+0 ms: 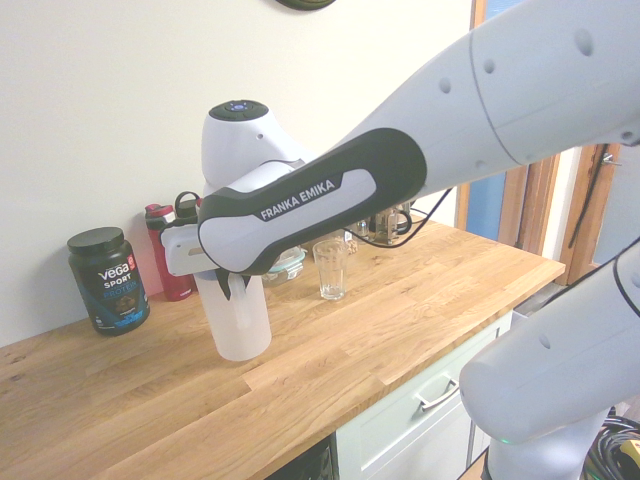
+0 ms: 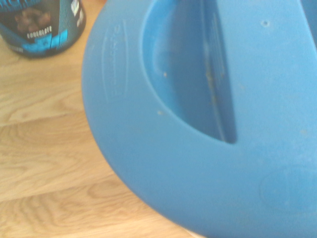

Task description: Pour me some water

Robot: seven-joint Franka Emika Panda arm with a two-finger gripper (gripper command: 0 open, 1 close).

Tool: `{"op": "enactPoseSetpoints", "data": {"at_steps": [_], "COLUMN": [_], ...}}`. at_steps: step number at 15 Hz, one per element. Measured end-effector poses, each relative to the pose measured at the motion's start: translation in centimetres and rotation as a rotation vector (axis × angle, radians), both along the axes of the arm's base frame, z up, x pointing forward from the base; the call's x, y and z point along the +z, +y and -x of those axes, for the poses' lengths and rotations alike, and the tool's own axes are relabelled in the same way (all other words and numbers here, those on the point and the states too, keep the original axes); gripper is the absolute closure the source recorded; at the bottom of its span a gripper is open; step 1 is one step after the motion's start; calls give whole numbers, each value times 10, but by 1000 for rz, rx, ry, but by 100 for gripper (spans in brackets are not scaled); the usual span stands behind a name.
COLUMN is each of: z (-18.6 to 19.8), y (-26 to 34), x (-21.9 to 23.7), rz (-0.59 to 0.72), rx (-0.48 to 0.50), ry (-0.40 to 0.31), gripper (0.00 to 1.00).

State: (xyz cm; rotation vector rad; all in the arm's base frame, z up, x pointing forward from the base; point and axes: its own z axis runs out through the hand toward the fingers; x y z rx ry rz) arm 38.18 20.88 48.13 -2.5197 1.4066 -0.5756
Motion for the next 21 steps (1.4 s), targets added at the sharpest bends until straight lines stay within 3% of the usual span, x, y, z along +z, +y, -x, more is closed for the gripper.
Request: {"op": "enactPoseSetpoints", "data": {"at_steps": [5,6,17,19,21], "z": [2,4,2,12,37], "y": [5,7,3,6,11], "x": [-7,-8,-13,-13,-4], "rz": [-34,-36,-20,7,29], "rx": [-16,-19,-21,-20,-16], "ry": [1,-2,16,87,205], "gripper": [100,0,0,0,0]}}
